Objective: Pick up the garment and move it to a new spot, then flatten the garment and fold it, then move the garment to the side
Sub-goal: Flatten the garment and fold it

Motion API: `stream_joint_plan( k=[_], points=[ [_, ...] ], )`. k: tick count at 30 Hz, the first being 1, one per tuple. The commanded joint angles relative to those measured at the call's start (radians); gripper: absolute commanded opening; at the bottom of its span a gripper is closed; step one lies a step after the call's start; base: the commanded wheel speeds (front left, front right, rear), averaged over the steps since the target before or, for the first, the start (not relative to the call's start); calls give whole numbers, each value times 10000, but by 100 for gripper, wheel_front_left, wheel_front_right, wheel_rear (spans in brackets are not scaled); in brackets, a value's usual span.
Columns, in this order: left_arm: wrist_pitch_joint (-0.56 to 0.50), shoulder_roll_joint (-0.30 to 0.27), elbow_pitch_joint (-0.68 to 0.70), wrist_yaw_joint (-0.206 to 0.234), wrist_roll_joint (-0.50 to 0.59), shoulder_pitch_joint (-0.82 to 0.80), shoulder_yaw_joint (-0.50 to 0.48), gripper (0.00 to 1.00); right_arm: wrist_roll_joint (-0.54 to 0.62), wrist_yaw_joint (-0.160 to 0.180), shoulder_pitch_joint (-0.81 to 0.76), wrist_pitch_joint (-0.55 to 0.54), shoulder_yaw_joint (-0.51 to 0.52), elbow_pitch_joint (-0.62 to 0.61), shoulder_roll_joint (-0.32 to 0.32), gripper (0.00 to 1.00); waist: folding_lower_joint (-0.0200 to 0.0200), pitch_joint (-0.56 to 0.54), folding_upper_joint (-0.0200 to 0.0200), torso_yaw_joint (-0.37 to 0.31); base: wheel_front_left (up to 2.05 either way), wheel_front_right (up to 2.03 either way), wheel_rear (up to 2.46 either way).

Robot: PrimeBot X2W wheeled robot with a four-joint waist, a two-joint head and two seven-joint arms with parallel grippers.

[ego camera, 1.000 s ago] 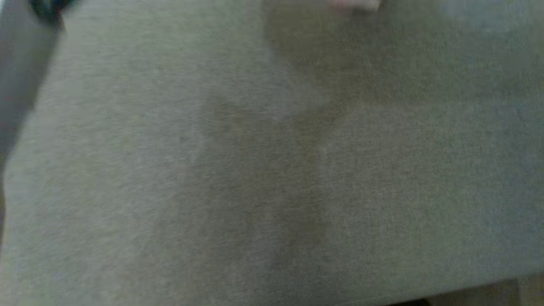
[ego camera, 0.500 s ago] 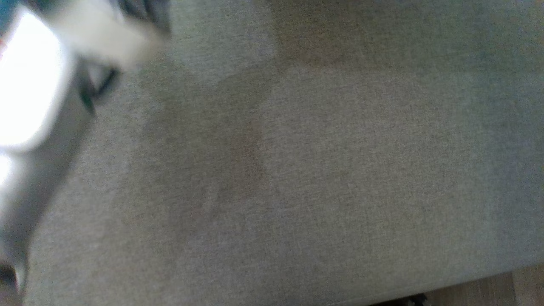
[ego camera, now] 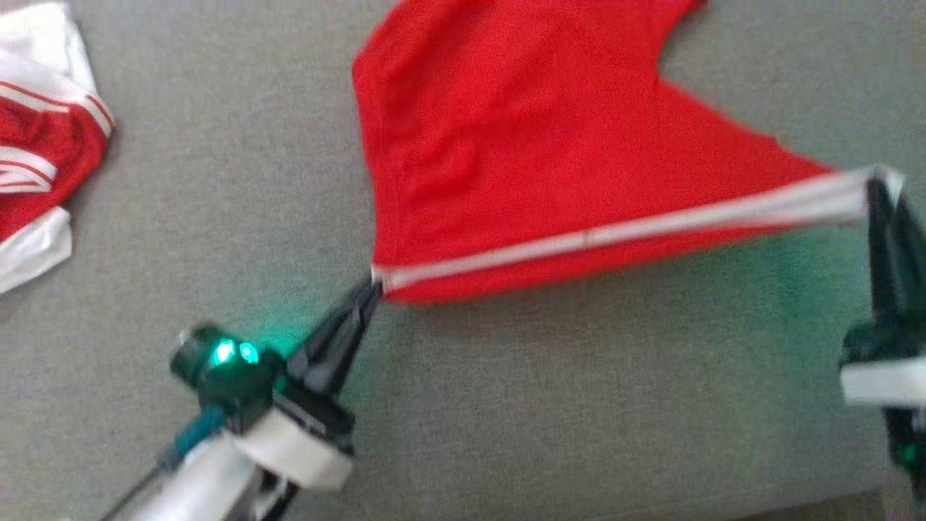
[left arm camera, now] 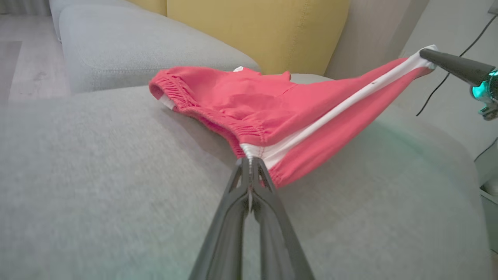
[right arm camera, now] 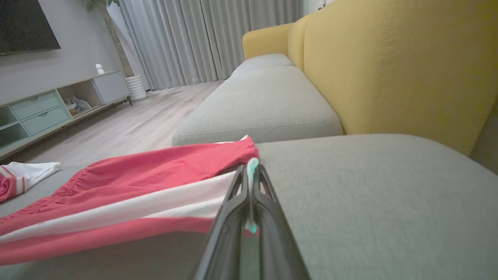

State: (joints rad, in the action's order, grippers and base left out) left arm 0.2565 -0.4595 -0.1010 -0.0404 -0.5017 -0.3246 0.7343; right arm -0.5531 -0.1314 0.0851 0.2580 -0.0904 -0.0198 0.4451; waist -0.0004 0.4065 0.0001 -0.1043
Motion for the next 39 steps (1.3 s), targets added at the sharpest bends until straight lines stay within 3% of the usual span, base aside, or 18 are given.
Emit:
stream_joint_plan(
  k=[1, 6, 12, 19, 26, 39],
  points=[
    [51, -237, 324, 95, -15, 203, -528, 0, 7, 7, -476, 37, 117, -431, 196, 0, 4, -369, -1, -21, 0, 0, 0],
    [50, -417, 774, 56, -132, 1107, -432, 0, -4, 7, -1449, 37, 240, -948, 82, 0, 4, -582, -1, -51, 0, 0, 0],
    [-125, -247, 1268, -22, -612, 661, -717, 0, 103, 7, -786, -112, 306, -1019, 68, 0, 4, -451, -1, 55, 0, 0, 0],
    [-954, 168, 1188, -186, -1032, -1407, -1187, 0, 467, 7, 1858, -954, 75, -82, 275, 0, 4, 481, -1, 424, 0, 0, 0],
    [-1678, 536, 271, -476, -1103, -3683, -1294, 0, 805, 7, 4987, -1704, -731, 1773, 741, 0, 4, 1696, -1, 934, 0, 0, 0],
    [-1866, 1132, -1085, -735, -1204, -5741, -1068, 0, 1551, 7, 9009, -1351, -2630, 5186, 1096, 0, 4, 2937, -1, 1666, 0, 0, 0]
  ],
)
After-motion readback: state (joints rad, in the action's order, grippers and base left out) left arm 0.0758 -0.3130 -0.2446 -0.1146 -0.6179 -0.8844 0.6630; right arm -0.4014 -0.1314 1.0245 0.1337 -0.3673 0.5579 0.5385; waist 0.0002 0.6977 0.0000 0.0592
